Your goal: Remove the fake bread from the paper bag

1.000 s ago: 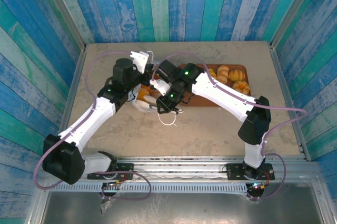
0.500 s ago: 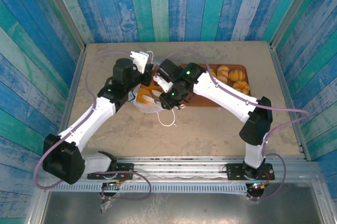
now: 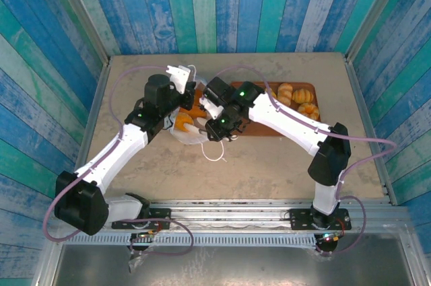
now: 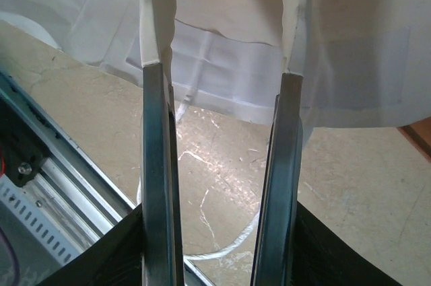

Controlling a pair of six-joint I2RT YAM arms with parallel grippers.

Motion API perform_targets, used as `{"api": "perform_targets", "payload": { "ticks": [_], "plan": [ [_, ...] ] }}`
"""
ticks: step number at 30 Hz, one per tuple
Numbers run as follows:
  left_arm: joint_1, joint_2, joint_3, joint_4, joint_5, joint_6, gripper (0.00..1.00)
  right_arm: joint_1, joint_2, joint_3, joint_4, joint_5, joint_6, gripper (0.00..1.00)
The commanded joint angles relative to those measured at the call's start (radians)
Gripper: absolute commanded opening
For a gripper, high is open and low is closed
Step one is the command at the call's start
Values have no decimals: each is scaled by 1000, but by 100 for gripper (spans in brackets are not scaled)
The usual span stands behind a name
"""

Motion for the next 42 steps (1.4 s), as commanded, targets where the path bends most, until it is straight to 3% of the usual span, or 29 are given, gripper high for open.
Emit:
{"api": "perform_targets", "payload": {
  "ticks": [1,16,32,42],
  "plan": [
    [-2,8,8,29,-1,-7,0,-13,18,-2,31,-48,11,50],
    [-3,-19,8,33,5,-14,0,-29,78,14,61,-124,29,51],
    [-2,-16,9,38,19,-22,0,-28,137,48,104,-115,54,50],
    [-2,-11,9,46,7,-35,0,-25,114,75,104,-65,44,32]
  ]
}}
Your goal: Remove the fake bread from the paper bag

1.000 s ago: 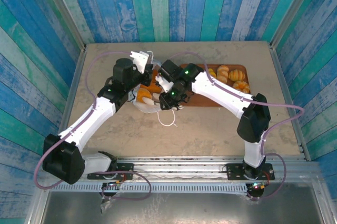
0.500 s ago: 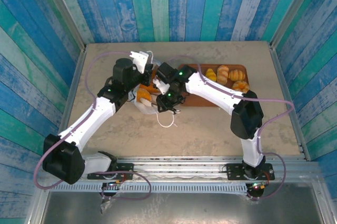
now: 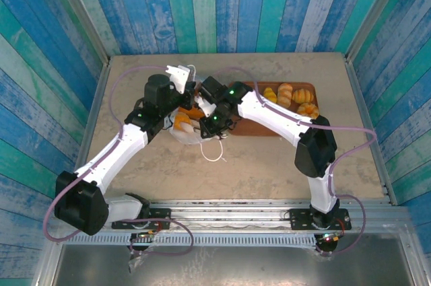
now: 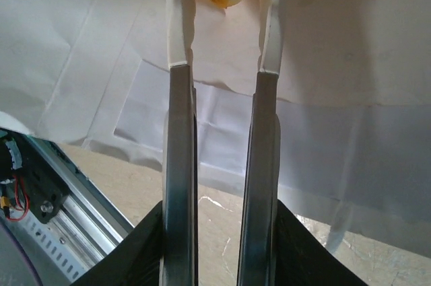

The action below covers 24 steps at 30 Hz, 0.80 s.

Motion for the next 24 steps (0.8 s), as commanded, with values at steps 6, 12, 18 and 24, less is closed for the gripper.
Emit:
{"api": "perform_targets", "payload": {
  "ticks": [6,12,18,24],
  "plan": [
    [-2,-2,13,52,-56,-50,0,17,-87,26,-9,120,-8,24],
    [-2,-2,12,58,-113,-67,0,23,-180,-12,-25,205,15,20],
    [-2,-2,18,56,-140,-75,0,23,-273,-35,-63,268,20,20],
    [-2,-2,48,22,-262,-124,0,24,-352,-48,-172,350,12,20]
  ]
}}
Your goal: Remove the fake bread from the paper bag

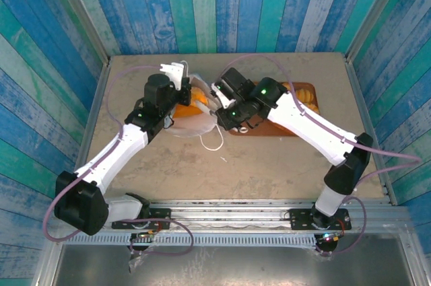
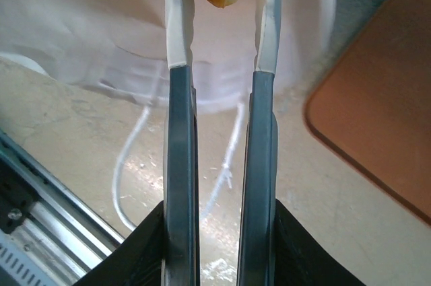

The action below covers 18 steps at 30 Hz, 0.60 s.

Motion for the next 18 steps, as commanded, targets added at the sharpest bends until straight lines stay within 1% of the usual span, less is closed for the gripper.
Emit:
{"api": "perform_targets", "payload": {
  "ticks": [1,4,14,18],
  "plan": [
    [-1,18,51,-7,-116,-49,0,5,-75,-19,-72,75,-2,20],
    [-1,28,58,-9,-150,-62,0,6,-131,-44,-104,98,2,20],
    [-1,48,82,-34,-167,-77,0,5,-311,-117,-165,186,25,20],
    [-1,40,81,-33,-168,-80,0,4,-378,-165,-171,260,41,21]
  ]
}}
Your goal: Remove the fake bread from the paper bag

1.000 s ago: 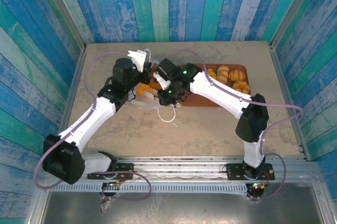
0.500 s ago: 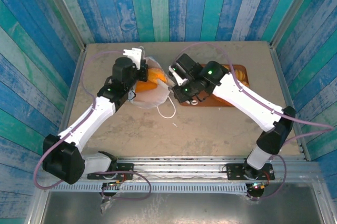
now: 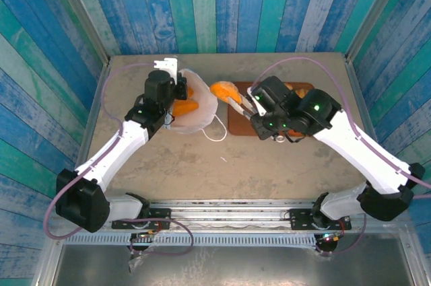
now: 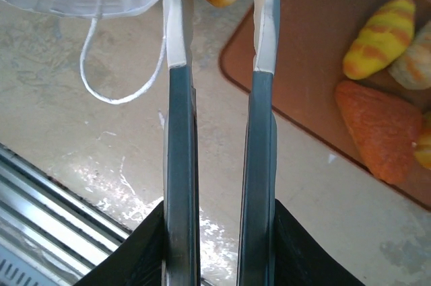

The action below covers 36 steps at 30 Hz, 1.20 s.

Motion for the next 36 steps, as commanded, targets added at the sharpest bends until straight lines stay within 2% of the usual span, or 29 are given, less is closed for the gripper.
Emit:
{"api": "perform_targets", "payload": {
  "ticks": [1,7,16,36],
  "plan": [
    [-1,13,32,3,-18,-15,0,5,-48,-34,-20,102,27,21],
    [-1,-10,11,7,2,-17,0,5,-43,-133,-35,248,46,22],
    [-1,-51,-12,7,21,-15,0,3,76,-222,-67,430,121,24],
    [-1,-53,-28,13,31,-18,0,-20,323,-277,1,520,101,28]
  ]
}}
